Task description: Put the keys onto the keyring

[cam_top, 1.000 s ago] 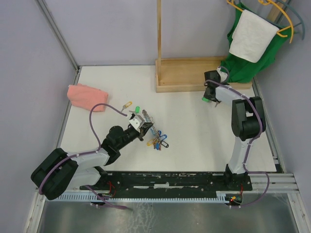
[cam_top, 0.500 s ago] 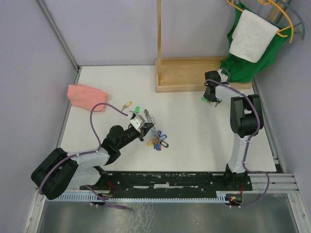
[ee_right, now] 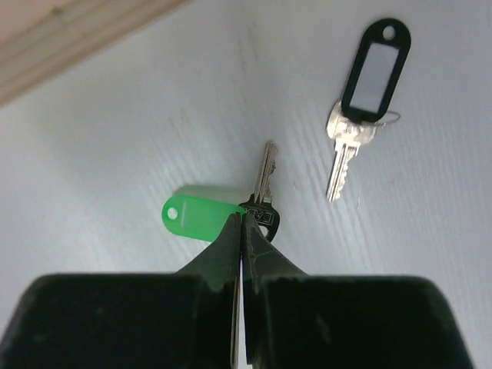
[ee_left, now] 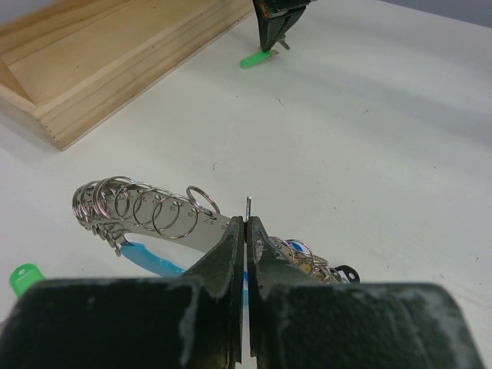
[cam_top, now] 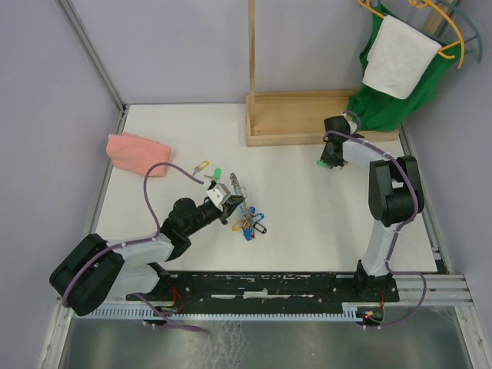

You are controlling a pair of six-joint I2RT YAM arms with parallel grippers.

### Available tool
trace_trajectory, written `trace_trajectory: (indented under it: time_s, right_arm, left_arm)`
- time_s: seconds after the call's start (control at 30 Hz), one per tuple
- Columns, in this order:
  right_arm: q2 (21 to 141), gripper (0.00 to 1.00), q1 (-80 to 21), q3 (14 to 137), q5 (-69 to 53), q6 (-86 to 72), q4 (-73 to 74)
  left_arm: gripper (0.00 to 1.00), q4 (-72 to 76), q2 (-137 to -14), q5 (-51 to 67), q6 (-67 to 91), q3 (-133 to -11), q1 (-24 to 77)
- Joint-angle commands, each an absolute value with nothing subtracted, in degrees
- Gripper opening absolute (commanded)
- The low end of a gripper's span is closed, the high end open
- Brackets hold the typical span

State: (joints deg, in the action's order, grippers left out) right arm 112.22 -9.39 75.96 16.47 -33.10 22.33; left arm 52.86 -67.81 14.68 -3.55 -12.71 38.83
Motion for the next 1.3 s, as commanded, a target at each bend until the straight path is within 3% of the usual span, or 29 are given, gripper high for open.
trace_trajectory:
  time_s: [0.0, 0.53, 0.93, 1.07, 1.27]
  right_arm:
    - [103.8, 0.01, -12.7, 73.3, 14.5, -28.4, 23.5]
    - [81.5, 0.01, -34.0, 55.1, 6.9, -17.3, 24.9]
    - [94.7, 0.01, -42.7, 58.4, 14.1, -15.0, 21.2]
    - [98.6, 0.07, -43.1, 60.9, 15.0, -15.4, 19.1]
    - [99.0, 0.24, -43.2, 62.7, 14.7, -15.1, 21.3]
  left_arm:
    - [0.03, 56.9, -68.2, 18.2, -5.3, -14.7, 38.0]
    - [0.03, 57.2, -62.6, 23.2, -6.7, -12.0, 37.0]
    - [0.03, 56.5, -60.7, 22.9, -7.1, -10.6, 36.9]
    - [0.03, 56.7, -61.3, 22.5, -7.5, -10.6, 36.9]
    - [0.03, 56.9, -61.3, 21.7, -7.8, -10.4, 36.9]
